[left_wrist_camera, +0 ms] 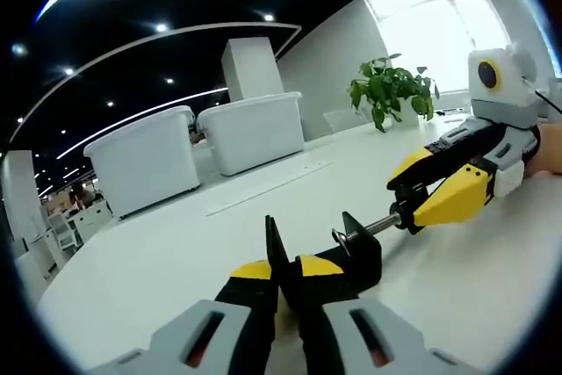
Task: Clamp the fixed fixture on the desktop, loosen the retaining clip, secure it to the edge of the desk, and tighten the retaining clip.
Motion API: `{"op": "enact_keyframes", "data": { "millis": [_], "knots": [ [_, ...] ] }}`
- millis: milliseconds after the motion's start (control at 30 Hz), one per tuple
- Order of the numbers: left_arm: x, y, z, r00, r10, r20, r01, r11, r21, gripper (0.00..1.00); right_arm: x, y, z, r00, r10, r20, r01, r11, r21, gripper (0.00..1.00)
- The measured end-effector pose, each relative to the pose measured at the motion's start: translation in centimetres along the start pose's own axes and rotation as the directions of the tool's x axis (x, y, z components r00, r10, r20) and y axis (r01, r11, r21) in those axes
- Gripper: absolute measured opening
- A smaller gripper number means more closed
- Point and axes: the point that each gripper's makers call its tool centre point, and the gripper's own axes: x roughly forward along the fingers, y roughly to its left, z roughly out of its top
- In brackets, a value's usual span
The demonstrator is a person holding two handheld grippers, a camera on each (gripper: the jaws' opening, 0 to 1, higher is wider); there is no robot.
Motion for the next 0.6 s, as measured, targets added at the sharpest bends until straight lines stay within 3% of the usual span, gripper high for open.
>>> {"op": "enact_keyframes", "data": {
  "millis": [233,400,533,600],
  "knots": [
    [-0.2,-0.1,-0.2,1.000,0.001,0.000,-0.001,1.000,0.000,0.08,-0.2,0.2,0.1,1.000,0.004,0.022,-0.002,0.997,-0.081,0.25],
    [-0.3,-0.2,-0.1,1.000,-0.001,0.002,0.001,1.000,0.000,0.08,-0.2,0.6,0.3,0.999,-0.013,0.033,0.022,0.957,-0.288,0.24],
    [-0.3,-0.2,-0.1,1.000,-0.002,0.001,0.002,1.000,0.000,0.08,-0.2,1.0,0.4,0.999,-0.026,0.032,0.036,0.930,-0.365,0.24],
    [-0.4,-0.2,-0.1,1.000,-0.001,0.001,0.001,1.000,-0.002,0.08,-0.2,1.1,0.4,0.999,-0.029,0.032,0.039,0.927,-0.373,0.24]
  ]
}}
